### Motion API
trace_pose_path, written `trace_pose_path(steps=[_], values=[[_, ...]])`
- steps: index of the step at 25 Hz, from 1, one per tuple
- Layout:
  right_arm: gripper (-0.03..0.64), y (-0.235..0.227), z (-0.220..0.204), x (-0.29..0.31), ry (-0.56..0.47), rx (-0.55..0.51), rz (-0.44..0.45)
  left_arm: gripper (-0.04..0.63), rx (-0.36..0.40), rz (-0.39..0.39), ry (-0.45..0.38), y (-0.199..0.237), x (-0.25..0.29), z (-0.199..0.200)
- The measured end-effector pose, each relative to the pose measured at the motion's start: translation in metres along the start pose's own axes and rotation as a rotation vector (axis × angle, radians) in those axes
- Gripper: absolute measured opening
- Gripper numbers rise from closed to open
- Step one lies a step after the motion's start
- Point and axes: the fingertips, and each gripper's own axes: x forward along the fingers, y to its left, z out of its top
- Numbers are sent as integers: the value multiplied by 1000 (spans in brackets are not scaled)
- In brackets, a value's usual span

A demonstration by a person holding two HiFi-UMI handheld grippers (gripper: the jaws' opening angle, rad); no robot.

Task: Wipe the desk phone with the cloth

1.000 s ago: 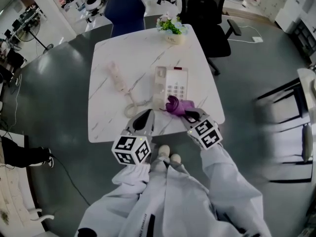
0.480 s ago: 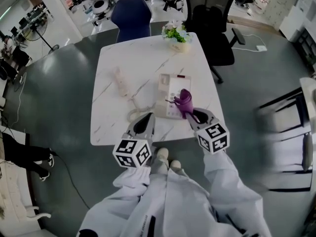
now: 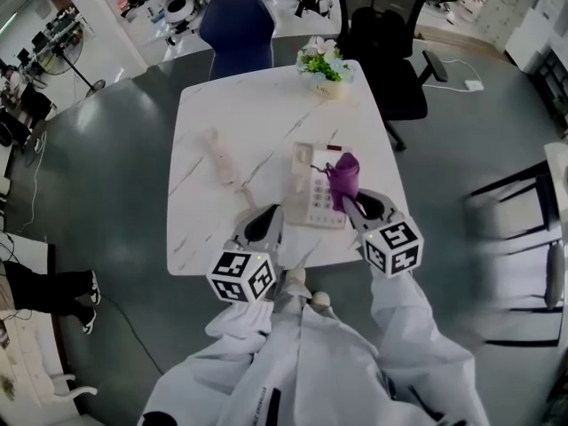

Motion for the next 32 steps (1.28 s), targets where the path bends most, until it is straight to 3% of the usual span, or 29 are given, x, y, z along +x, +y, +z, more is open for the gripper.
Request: trace_pose_path(steps=[21, 32], values=[[31, -67, 49, 74, 38, -97, -121, -2, -25, -96, 54, 49, 71, 17], [31, -58, 48, 127, 137, -212, -66, -2, -44, -95, 67, 71, 77, 18]])
